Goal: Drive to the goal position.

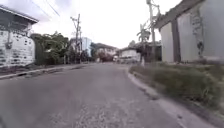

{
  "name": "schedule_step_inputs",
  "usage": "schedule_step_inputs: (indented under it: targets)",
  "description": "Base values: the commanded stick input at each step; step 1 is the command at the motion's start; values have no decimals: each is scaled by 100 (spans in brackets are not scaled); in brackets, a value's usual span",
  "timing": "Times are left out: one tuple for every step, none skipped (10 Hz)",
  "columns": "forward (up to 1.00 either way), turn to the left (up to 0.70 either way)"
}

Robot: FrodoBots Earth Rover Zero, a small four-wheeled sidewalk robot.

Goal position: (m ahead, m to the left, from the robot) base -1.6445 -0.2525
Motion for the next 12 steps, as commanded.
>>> schedule_step_inputs:
  targets:
    - [100,-34]
    - [100,-34]
    - [100,-34]
    - [100,-34]
    - [100,-9]
    - [100,7]
    - [45,7]
    - [-17,7]
    - [-17,7]
    - [-17,7]
    - [-17,7]
    - [-17,7]
